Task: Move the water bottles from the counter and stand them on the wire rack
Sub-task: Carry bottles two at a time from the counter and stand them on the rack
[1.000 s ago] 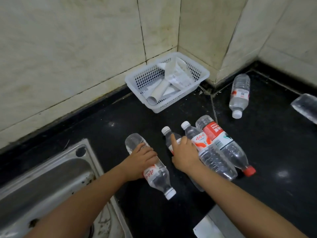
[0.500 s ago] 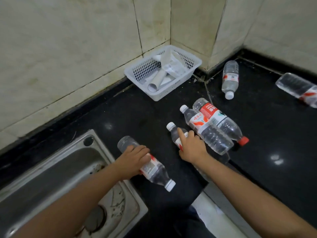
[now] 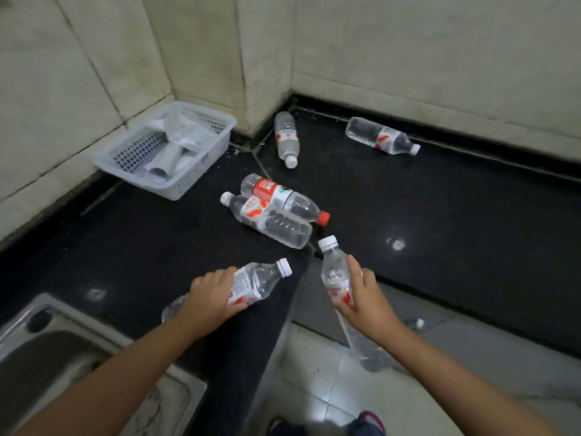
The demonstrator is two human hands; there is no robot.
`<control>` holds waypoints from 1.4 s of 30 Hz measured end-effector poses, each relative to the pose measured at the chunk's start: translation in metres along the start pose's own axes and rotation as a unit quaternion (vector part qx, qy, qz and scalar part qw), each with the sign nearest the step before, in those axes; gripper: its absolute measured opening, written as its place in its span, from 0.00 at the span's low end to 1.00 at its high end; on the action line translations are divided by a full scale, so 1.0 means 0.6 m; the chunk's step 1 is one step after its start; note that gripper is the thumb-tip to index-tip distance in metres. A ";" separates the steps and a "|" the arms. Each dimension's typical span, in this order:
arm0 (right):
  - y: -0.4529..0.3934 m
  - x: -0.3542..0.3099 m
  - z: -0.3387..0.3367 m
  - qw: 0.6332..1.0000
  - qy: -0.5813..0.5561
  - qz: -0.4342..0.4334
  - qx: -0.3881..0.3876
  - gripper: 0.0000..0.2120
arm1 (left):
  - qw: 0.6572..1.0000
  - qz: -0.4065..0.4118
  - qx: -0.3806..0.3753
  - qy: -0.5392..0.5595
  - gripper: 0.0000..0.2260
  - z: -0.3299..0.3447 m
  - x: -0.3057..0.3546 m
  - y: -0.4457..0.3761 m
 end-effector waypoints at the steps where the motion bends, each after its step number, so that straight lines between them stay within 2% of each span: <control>1: 0.011 0.019 -0.021 1.000 -0.009 0.014 0.022 0.36 | 0.999 0.017 0.008 0.035 0.30 -0.006 0.031 -0.008; 3: 0.033 0.054 -0.067 0.996 -0.019 0.038 0.073 0.36 | 0.991 0.061 0.032 0.119 0.32 -0.028 0.107 -0.023; 5: 0.057 0.086 -0.117 0.991 -0.021 0.045 0.121 0.35 | 0.978 0.115 0.072 0.156 0.32 -0.058 0.197 -0.040; 13: 0.216 0.272 -0.335 0.957 0.001 0.101 0.273 0.36 | 0.957 0.224 0.179 0.032 0.28 -0.139 0.585 -0.099; 19: 0.370 0.447 -0.541 0.923 0.040 0.103 0.368 0.38 | 0.920 0.291 0.235 0.113 0.29 -0.185 0.906 -0.071; 26: 0.515 0.602 -0.770 0.857 0.092 0.118 0.493 0.37 | 0.872 0.333 0.301 0.193 0.30 -0.260 1.212 -0.049; 34: 0.548 0.811 -0.955 0.814 0.104 0.156 0.549 0.38 | 0.810 0.413 0.354 0.217 0.30 -0.296 1.478 -0.124; 42: 0.499 1.052 -1.170 0.784 0.126 0.187 0.578 0.39 | 0.781 0.453 0.350 0.249 0.32 -0.334 1.800 -0.283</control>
Point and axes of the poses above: each hand's wrist, its own y-axis away from the middle knuckle, its own z-axis out of the palm, x = y × z, the point moved 3 cm from there along -y, towards the middle knuckle, and after that the axes turned 7 degrees about z, right-handed, at the moved point
